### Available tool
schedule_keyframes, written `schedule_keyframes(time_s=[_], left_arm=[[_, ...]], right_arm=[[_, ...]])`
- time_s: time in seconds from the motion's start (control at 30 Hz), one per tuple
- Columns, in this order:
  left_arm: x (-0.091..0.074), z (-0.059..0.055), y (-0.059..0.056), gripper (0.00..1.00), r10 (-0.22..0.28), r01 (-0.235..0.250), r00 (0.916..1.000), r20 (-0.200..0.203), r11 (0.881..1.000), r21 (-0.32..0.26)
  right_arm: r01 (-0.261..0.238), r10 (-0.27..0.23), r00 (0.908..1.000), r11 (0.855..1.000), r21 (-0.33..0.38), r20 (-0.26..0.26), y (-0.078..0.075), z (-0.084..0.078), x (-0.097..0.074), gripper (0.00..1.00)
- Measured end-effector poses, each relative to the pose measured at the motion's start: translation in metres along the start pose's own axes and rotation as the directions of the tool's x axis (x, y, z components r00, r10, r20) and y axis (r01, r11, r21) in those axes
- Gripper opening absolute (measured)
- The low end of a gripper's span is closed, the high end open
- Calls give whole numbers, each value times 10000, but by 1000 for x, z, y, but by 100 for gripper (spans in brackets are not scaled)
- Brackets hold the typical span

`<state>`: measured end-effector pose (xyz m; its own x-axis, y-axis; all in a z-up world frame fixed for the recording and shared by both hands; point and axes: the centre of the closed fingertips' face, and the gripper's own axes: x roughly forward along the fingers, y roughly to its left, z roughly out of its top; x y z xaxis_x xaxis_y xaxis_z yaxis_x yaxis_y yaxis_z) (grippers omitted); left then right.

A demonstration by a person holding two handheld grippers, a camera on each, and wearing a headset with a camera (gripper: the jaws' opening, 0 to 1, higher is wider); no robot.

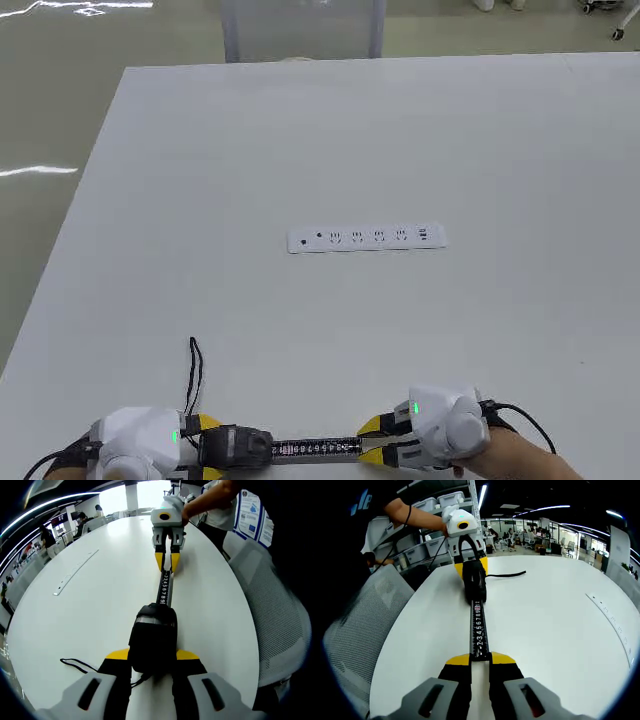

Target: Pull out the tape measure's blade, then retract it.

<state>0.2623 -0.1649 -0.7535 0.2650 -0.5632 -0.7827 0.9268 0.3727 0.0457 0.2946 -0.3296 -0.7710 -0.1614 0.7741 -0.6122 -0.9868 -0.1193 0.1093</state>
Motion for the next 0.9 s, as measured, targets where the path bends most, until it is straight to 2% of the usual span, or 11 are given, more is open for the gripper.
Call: schedule_keyframes(time_s=[0.9], left_arm=[[1,0,0,27,-61,61,10000,-9,10000,-50]], right_arm=[[110,-107,9998,9998,194,-148,-1,-20,-24,10]])
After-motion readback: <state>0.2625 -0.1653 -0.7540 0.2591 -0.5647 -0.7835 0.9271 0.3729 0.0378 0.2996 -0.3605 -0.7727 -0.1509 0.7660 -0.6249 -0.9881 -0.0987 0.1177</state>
